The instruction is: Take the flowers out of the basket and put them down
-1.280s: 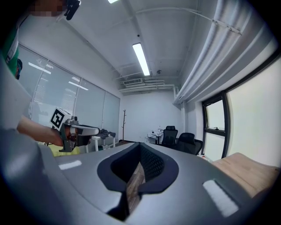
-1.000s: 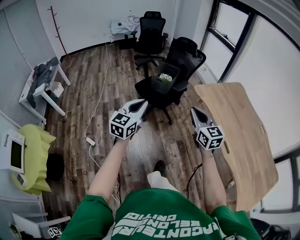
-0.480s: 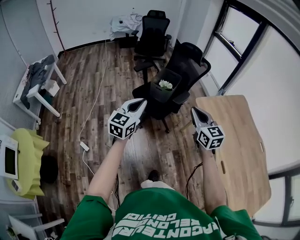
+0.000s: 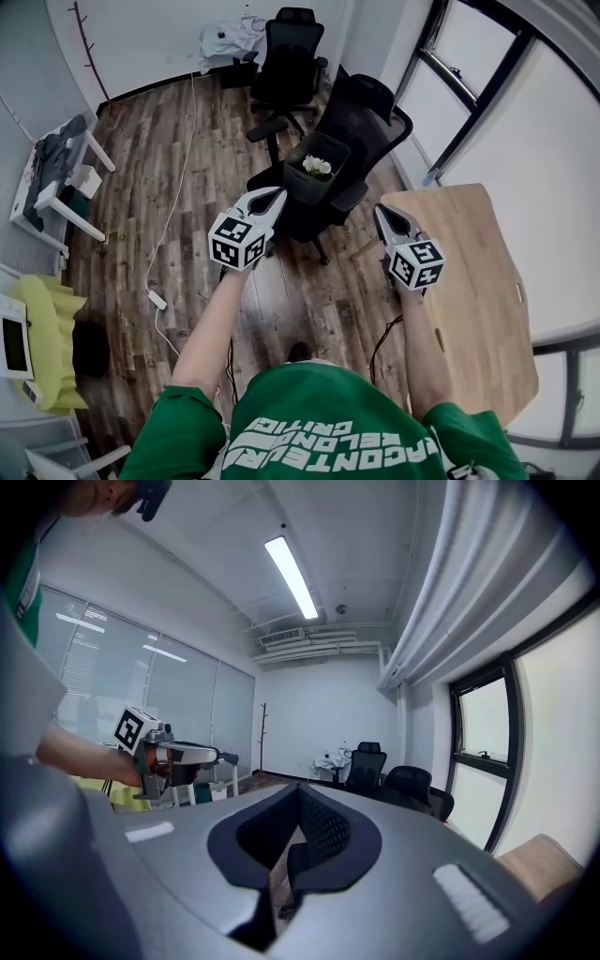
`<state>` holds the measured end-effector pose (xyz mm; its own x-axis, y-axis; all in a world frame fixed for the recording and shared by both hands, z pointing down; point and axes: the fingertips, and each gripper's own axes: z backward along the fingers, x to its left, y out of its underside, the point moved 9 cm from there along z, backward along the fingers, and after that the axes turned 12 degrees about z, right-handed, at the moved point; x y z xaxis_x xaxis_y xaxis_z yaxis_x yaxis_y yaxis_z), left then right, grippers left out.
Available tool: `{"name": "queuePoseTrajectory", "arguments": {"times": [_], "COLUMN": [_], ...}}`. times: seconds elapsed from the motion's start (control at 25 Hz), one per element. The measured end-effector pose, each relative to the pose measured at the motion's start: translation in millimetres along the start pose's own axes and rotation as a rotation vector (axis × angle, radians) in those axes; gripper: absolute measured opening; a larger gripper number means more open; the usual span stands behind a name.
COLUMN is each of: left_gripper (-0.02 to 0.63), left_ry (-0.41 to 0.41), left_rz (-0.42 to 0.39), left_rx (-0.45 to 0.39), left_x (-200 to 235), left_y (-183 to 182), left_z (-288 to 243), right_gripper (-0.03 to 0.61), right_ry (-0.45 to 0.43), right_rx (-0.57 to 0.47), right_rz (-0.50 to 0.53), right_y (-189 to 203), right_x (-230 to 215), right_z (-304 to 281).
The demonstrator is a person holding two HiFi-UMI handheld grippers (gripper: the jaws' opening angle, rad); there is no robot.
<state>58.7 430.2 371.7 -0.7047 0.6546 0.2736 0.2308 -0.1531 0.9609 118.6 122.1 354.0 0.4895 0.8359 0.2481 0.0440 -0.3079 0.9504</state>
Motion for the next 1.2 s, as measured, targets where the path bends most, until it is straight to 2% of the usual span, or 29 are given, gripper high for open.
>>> {"name": "queuePoseTrajectory", "arguments": {"times": [0.24,0.64,1.2], "left_gripper": [0.017,0.017,0.017], "left_ry": [0.018,0.035,0.221], "left_rz": [-0.003,-0.019,-0.037], "left_rx": [0.001,0.042,0.087], "left_x": [5,51,138], "left_y": [-9,-17,-52], "left_z": [-36,-65,-172], "right_gripper": [0.006,0.006,0.006], "right_ry": [0.018,0.009,0.163], "right_rx": [-0.006,0.022,0.046], "right_rz": [-0.059,-0.116,-0.171], "right_y": [6,17,7], "right_x": [-34,-34,-70], "right_z": [-15,-65,-146]}}
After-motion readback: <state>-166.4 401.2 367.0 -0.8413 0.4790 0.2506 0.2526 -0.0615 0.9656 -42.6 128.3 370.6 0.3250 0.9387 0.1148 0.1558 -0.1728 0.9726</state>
